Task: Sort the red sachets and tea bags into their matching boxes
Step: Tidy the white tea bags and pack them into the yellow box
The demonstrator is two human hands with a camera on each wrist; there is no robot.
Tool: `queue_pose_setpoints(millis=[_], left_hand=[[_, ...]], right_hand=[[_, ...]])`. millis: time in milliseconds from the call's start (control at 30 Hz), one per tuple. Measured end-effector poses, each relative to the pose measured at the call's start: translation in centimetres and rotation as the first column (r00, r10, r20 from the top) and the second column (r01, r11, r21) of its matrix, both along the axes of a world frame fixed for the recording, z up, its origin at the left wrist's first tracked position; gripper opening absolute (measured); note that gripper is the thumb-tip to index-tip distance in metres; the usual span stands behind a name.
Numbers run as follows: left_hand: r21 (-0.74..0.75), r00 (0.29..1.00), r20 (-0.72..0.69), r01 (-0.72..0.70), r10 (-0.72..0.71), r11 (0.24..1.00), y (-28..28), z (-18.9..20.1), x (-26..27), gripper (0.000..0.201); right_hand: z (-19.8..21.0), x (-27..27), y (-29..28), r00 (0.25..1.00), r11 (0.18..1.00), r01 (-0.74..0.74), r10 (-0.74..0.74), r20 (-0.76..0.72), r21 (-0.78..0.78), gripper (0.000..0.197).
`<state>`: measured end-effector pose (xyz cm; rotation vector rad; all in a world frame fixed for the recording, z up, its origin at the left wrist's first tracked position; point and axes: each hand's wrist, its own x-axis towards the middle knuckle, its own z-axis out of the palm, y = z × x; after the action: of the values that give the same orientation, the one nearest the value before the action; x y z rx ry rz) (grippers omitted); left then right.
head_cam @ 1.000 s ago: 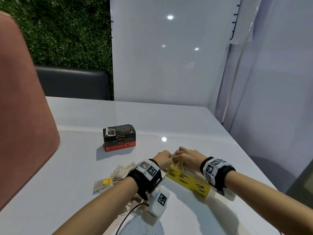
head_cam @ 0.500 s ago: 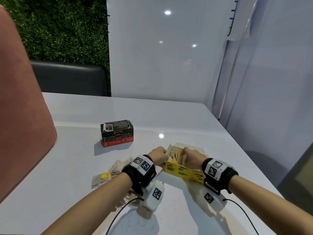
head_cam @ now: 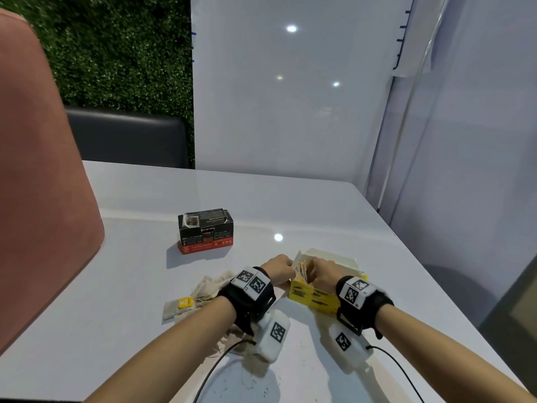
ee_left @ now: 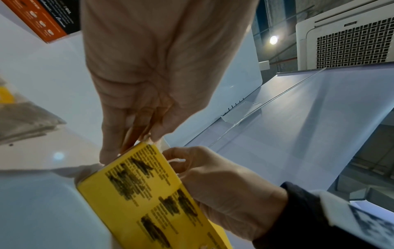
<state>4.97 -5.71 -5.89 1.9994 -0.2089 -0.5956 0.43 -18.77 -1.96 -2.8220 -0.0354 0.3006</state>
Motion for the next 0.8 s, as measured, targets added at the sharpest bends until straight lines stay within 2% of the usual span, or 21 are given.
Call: queue_pose_setpoints(millis=[100, 167, 267, 333, 400, 467, 500, 567, 667, 733, 800], left_hand=[[-0.015, 0.999, -0.033, 0.006, -0.007, 1.0, 0.2, 0.3, -0.3, 0.029], [-0.036, 0.998, -0.056, 0.01, -0.012, 0.999, 0.6, 0.7, -0.6, 0.038], [0.009, 1.0, 0.028, -0.002, 0.001, 1.0, 2.6, 2.3, -1.5, 0.05], [0.01, 0.993, 0.109, -0.041, 0.04, 0.999, 5.1, 4.1, -2.3, 0.048], [0.01, 0.982, 0.167, -0.093, 0.09, 0.996, 8.7, 5.8, -3.3, 0.045], [0.092, 0.972, 0.214, -0.123, 0.101, 0.988, 12.4, 6.4, -4.6, 0.033], [0.179, 0.969, 0.232, -0.131, 0.087, 0.975, 14.1, 6.3, -5.4, 0.027], [0.395, 0.972, 0.235, -0.104, 0.009, 0.913, 16.6, 5.6, -7.1, 0.021], [0.647, 0.951, 0.277, -0.081, -0.134, 0.758, 18.0, 3.9, -9.3, 0.015], [0.662, 0.932, 0.335, -0.128, -0.139, 0.738, 17.7, 2.9, -10.5, 0.016], [0.67, 0.919, 0.367, -0.154, -0.144, 0.726, 16.8, 2.0, -11.4, 0.032]], right_hand=[[-0.6, 0.5, -0.5, 1.0, 1.0, 0.004, -0.004, -0.021, 0.027, 0.034], [-1.1, 1.1, -1.1, 1.0, 0.999, 0.023, -0.022, -0.022, 0.035, 0.035], [-0.9, 1.4, -2.0, 0.999, 0.996, 0.046, -0.046, -0.008, 0.074, 0.031], [-0.1, 1.0, -2.3, 0.997, 0.995, 0.045, -0.05, 0.06, 0.086, 0.03], [0.9, 0.0, -1.9, 0.98, 0.993, 0.005, -0.029, 0.197, 0.119, 0.019], [1.5, -1.6, -0.4, 0.956, 0.989, -0.084, 0.047, 0.29, 0.119, 0.014], [1.7, -2.5, 0.6, 0.95, 0.984, -0.142, 0.105, 0.293, 0.11, 0.014], [1.4, -3.9, 3.0, 0.943, 0.958, -0.273, 0.248, 0.22, 0.091, 0.019], [-0.3, -4.7, 6.6, 0.915, 0.914, -0.402, 0.401, 0.042, 0.046, 0.034], [-1.5, -4.9, 8.3, 0.883, 0.884, -0.468, 0.467, -0.04, -0.021, 0.048], [-2.3, -5.1, 9.6, 0.854, 0.848, -0.52, 0.51, -0.105, -0.106, 0.062]])
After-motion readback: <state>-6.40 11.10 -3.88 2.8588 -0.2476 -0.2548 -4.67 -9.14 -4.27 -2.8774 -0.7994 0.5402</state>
